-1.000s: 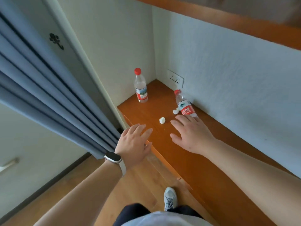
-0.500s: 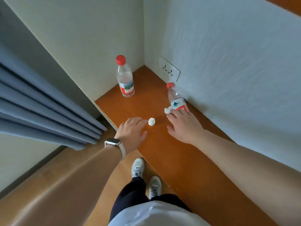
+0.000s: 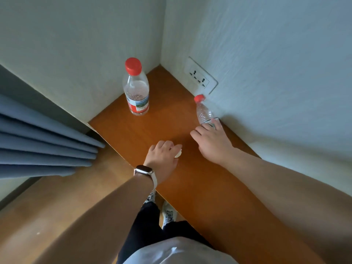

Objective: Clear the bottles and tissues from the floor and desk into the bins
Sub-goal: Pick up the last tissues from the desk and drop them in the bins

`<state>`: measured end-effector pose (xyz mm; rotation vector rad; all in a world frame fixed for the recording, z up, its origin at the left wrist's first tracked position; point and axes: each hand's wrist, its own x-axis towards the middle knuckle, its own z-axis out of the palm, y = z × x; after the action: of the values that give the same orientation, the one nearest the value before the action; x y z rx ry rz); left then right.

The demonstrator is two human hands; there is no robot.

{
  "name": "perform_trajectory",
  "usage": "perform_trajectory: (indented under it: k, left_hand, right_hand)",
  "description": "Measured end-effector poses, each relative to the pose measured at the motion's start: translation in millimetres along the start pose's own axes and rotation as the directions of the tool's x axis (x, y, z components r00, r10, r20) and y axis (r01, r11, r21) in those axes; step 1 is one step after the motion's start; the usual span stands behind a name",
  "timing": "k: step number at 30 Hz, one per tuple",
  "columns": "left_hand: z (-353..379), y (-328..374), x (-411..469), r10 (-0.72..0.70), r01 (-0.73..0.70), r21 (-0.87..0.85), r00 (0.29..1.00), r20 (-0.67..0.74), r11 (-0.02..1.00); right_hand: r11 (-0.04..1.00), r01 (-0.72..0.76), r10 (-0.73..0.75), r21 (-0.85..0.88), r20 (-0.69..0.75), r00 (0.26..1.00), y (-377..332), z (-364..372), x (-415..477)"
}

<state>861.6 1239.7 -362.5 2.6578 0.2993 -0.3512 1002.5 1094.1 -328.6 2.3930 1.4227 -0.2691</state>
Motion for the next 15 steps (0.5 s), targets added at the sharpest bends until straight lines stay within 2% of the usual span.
perform_trajectory:
  k: [5,9,12,15]
  left_hand:
    - [-2.4,-4.9,5.8,0.047,-0.047,-0.01,0.999,-0.017,0.999]
    - [-7.1,-14.6,0.0,0.056,-0.064,-0.109,0.995,-0.077,0.992]
    - [-13.0,-23.6,-7.7,0.024,-0.057,-0.217,0.988,-0.153,0.974]
    - [-23.6,-28.5,-12.8,-0.002,-0.048,-0.29,0.985,-0.171,0.956]
  right_hand:
    - [1.0,0.004,-0.005,0.019,0.068,0.998,0.0,0.3,8.2]
    - [0.999,0.005,-0.008,0.05,0.06,0.998,-3.2,-1.2,10.1]
    - [0.988,0.01,-0.013,0.156,0.016,1.0,-11.2,-7.1,6.5]
    - [0.95,-0.077,0.081,0.303,-0.001,0.997,-20.9,-21.3,-1.9]
